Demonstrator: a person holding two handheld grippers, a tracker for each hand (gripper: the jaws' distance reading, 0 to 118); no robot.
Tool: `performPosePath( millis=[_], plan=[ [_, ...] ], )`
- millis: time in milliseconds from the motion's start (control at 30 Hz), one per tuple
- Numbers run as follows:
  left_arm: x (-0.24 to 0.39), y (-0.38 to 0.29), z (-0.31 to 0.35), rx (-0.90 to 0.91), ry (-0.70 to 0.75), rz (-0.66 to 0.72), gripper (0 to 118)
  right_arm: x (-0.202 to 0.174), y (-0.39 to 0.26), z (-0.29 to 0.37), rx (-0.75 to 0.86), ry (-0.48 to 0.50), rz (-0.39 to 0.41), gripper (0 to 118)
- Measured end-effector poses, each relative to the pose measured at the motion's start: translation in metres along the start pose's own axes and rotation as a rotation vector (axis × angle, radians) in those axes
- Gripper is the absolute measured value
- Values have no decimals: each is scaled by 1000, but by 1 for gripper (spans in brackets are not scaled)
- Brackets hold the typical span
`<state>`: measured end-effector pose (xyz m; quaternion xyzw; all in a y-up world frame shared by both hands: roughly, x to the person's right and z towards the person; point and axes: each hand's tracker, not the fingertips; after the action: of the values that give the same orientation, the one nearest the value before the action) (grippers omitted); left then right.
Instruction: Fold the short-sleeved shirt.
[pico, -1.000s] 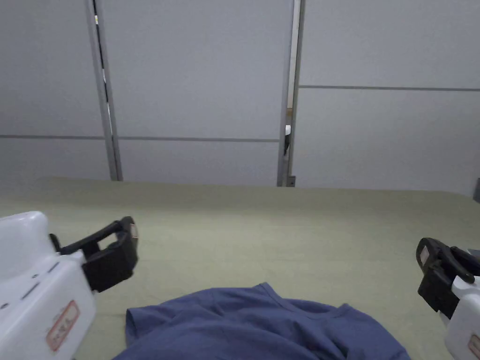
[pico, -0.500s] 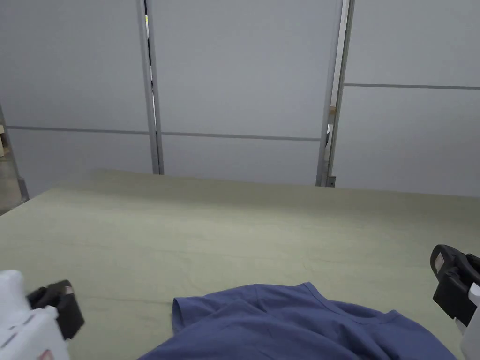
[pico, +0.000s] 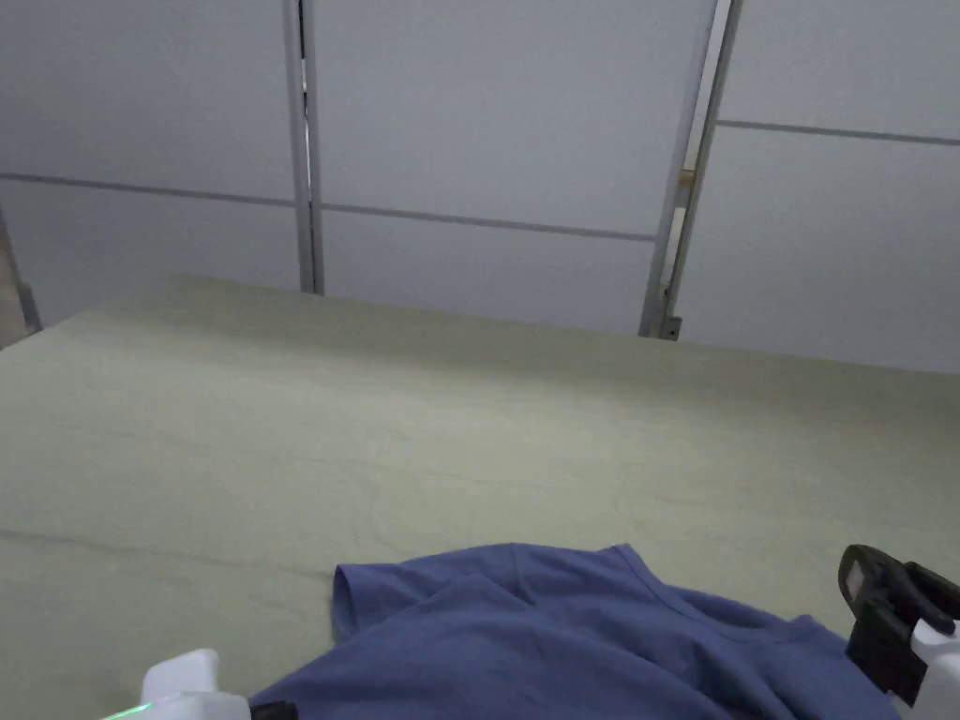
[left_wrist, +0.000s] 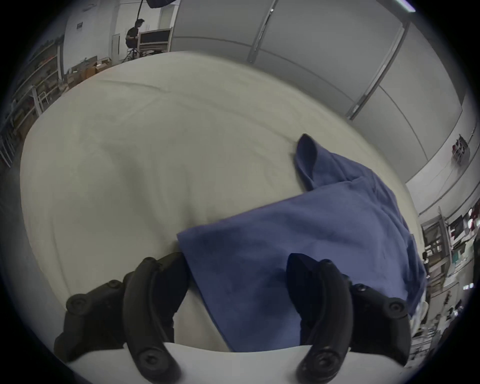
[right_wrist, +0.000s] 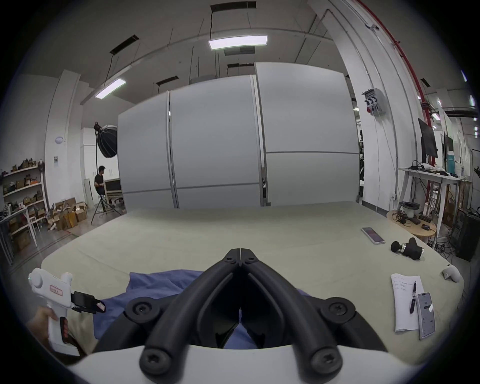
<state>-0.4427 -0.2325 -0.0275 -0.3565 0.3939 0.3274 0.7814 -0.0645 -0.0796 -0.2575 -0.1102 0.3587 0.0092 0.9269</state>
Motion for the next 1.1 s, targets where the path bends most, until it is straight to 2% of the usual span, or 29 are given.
performPosePath(
  millis=[33, 67, 100, 133, 167, 200, 233, 300, 333, 400, 467, 500, 567, 600, 633, 667, 700, 733, 767, 800, 867, 900, 1000, 1100],
  plan=[
    [3, -1, 8, 85, 2, -23, 52, -3, -2, -6, -17, 11, 5, 2],
    [5, 1, 10, 92, 21, -24, 5, -8, -4, -16, -48, 31, 21, 3],
    [-2, -2, 11, 123, 43, 11, 1, -15, -5, -27, -69, 51, 45, 5],
    [-9, -3, 9, 142, 6, 64, 1, -21, -5, -37, -83, 69, 63, 30],
    [-17, -3, 7, 102, -88, 143, 1, -32, -3, -54, -114, 88, 93, 49],
    [-23, -3, 2, 49, -106, 163, 1, -42, -2, -75, -163, 123, 127, 49],
    [-29, -8, 4, 64, -128, 197, 1, -52, -1, -94, -203, 163, 152, 62],
    [-32, -12, 9, 68, -136, 203, 1, -79, -2, -146, -319, 258, 196, 111],
    [-31, -13, 12, 74, -139, 205, 1, -95, -1, -163, -343, 285, 214, 118],
    [-27, -16, 19, 85, -145, 162, 1, -128, -7, -215, -443, 318, 298, 117],
    [-23, -17, 21, 107, -131, 136, 1, -155, -17, -263, -544, 357, 318, 117],
    [-23, -16, 23, 104, -129, 139, 1, -165, -24, -289, -611, 357, 303, 116],
    [-25, -17, 20, 93, -137, 153, 1, -183, -42, -330, -717, 322, 339, 108],
    [-26, -17, 18, 83, -142, 162, 1, -191, -59, -352, -790, 295, 374, 100],
    [-29, -16, 17, 73, -148, 175, 1, -197, -71, -366, -856, 290, 420, 77],
    [-30, -14, 14, 62, -154, 172, 1, -204, -85, -377, -938, 272, 482, 70],
    [-30, -13, 13, 55, -153, 166, 1, -200, -75, -367, -838, 280, 417, 67],
    [-31, -12, 12, 57, -153, 168, 1, -199, -65, -360, -829, 269, 395, 26],
    [-33, -11, 13, 57, -158, 170, 1, -197, -65, -354, -827, 278, 365, 3],
    [-32, -9, 13, 56, -160, 172, 1, -194, -67, -345, -794, 261, 374, 3],
    [-32, -7, 17, 71, -166, 172, 1, -189, -58, -330, -724, 297, 384, 3],
    [-32, -6, 23, 83, -174, 168, 1, -181, -52, -319, -686, 269, 357, 3],
    [-29, -3, 45, 150, -193, 153, 1, -144, -21, -279, -571, 284, 130, 3],
    [-19, 0, 75, 231, -193, 99, 1, -94, 16, -221, -413, 270, -27, 3]
  ],
)
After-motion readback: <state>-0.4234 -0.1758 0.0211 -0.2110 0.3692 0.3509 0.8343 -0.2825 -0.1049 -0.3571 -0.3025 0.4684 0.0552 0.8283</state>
